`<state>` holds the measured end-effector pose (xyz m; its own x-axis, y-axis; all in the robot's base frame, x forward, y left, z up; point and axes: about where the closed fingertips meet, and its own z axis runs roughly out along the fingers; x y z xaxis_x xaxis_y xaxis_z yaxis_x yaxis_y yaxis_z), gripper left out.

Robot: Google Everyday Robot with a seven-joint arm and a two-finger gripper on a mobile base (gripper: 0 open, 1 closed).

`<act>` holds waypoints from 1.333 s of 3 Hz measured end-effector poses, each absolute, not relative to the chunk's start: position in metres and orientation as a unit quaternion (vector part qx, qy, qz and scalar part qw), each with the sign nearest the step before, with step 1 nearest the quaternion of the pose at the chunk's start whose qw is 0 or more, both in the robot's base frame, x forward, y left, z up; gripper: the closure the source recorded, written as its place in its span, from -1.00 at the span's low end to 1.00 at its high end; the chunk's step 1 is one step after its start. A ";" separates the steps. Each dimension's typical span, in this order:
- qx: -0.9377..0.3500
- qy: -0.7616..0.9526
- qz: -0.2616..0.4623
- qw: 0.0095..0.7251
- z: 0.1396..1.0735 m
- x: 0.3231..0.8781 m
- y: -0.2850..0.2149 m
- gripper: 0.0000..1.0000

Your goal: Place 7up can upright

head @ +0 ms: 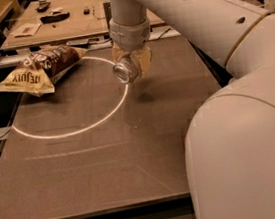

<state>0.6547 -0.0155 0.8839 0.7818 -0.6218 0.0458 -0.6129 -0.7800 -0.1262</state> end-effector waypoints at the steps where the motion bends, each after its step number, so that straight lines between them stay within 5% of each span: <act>1: -0.953 0.291 -0.064 0.053 0.922 0.636 -0.019 1.00; 4: -0.967 0.182 -0.131 0.121 0.990 0.569 -0.063 1.00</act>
Offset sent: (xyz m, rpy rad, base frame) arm -0.1021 -0.0557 0.1021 -0.1302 0.1166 0.1676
